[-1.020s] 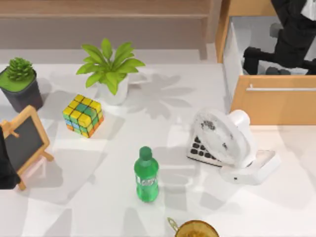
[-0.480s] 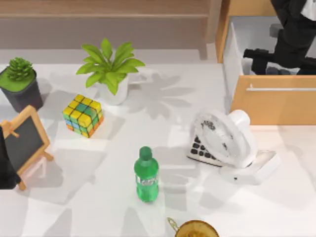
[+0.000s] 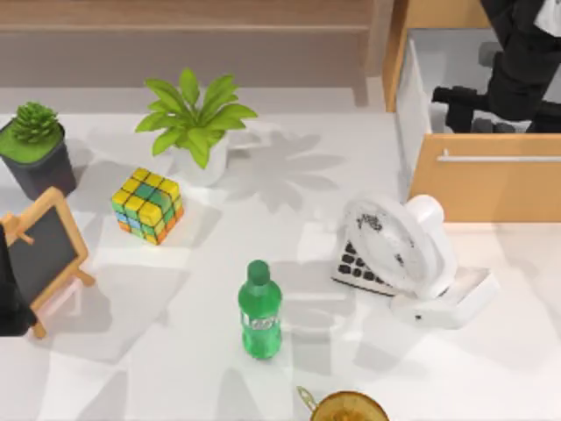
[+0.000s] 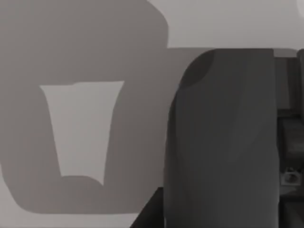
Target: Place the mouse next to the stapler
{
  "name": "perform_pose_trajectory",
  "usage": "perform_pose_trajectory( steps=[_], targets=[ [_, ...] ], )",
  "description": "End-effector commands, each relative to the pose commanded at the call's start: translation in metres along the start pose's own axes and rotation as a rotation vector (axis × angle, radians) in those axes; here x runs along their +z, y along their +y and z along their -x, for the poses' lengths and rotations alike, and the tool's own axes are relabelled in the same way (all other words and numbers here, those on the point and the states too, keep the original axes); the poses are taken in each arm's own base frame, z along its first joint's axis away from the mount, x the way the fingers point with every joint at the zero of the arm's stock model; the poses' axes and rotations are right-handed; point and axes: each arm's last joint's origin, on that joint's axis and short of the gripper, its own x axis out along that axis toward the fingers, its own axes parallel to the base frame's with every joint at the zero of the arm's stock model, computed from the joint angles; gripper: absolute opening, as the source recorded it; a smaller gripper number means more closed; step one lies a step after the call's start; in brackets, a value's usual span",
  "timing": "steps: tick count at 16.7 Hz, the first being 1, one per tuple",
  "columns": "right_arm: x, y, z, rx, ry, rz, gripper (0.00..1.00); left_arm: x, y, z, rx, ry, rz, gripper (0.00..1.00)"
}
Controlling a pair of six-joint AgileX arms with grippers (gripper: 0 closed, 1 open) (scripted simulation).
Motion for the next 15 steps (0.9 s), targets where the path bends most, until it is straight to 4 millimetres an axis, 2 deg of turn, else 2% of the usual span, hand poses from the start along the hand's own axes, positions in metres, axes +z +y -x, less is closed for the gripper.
perform_pose_trajectory(
  steps=[6,8,11,13,15],
  targets=[
    [0.0,-0.001,0.002,0.001,-0.003,-0.002,0.0,0.0,0.0,0.0,0.0,0.0,0.0,1.0],
    [-0.001,-0.001,0.012,0.007,-0.017,0.018,0.0,0.0,0.0,0.0,0.0,0.0,0.0,1.0],
    [-0.01,-0.004,0.038,0.027,-0.06,0.091,0.0,0.0,0.0,0.0,0.0,0.0,0.0,1.0],
    [-0.016,-0.011,0.069,0.059,-0.134,0.149,0.0,0.0,0.0,0.0,0.0,0.0,0.0,1.0],
    [-0.022,-0.028,0.104,0.088,-0.234,0.197,0.0,0.0,0.0,0.0,0.0,0.0,0.0,1.0]
  ],
)
